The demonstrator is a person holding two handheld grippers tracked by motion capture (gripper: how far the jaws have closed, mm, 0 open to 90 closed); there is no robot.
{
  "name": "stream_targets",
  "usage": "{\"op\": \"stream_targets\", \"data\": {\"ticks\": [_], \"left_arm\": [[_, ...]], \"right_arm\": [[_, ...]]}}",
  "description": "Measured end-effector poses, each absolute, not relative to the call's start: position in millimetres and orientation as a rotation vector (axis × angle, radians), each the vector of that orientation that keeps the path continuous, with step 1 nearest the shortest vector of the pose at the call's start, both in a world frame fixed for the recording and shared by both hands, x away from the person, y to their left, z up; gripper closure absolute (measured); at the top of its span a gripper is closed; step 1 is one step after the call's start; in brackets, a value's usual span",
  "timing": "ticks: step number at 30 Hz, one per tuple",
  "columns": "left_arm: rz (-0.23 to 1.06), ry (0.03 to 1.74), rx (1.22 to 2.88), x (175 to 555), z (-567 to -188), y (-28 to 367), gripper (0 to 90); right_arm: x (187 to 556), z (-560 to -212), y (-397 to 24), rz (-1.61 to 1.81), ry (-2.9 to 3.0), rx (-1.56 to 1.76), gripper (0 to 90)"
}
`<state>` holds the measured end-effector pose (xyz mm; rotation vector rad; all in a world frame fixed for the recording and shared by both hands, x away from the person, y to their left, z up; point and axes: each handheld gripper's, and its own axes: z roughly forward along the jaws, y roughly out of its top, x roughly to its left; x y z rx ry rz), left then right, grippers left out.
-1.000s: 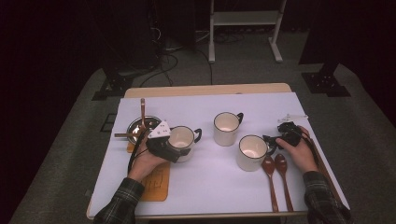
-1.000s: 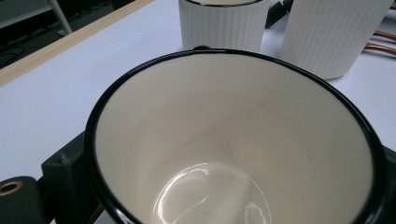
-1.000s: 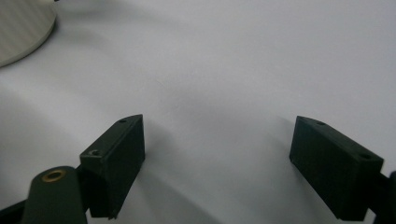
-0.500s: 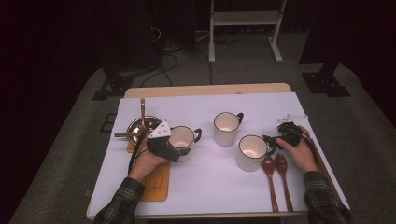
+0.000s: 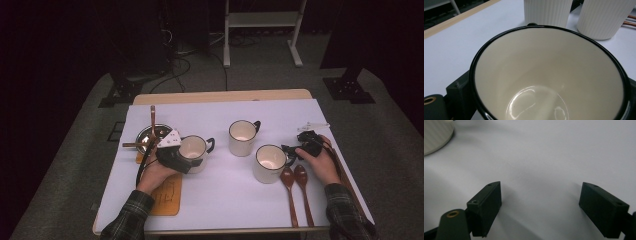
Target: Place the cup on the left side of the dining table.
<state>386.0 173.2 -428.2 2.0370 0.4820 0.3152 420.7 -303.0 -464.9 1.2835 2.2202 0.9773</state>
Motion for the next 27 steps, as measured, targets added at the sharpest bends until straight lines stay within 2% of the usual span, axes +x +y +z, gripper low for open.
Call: {"op": "stream_targets", "data": {"ticks": [19,27], "left_arm": [[0.319,0.509,2.044,383.2,-427.7,175.9,3.0],[0.334,0.533,2.018,381.7,-424.3,177.4,0.0]], "right_arm": [[420.7,-464.9,-303.0,0.977,2.220,1.283,16.7],[420.7,-464.9,-303.0,0.977,2.220,1.283,16.7]]}}
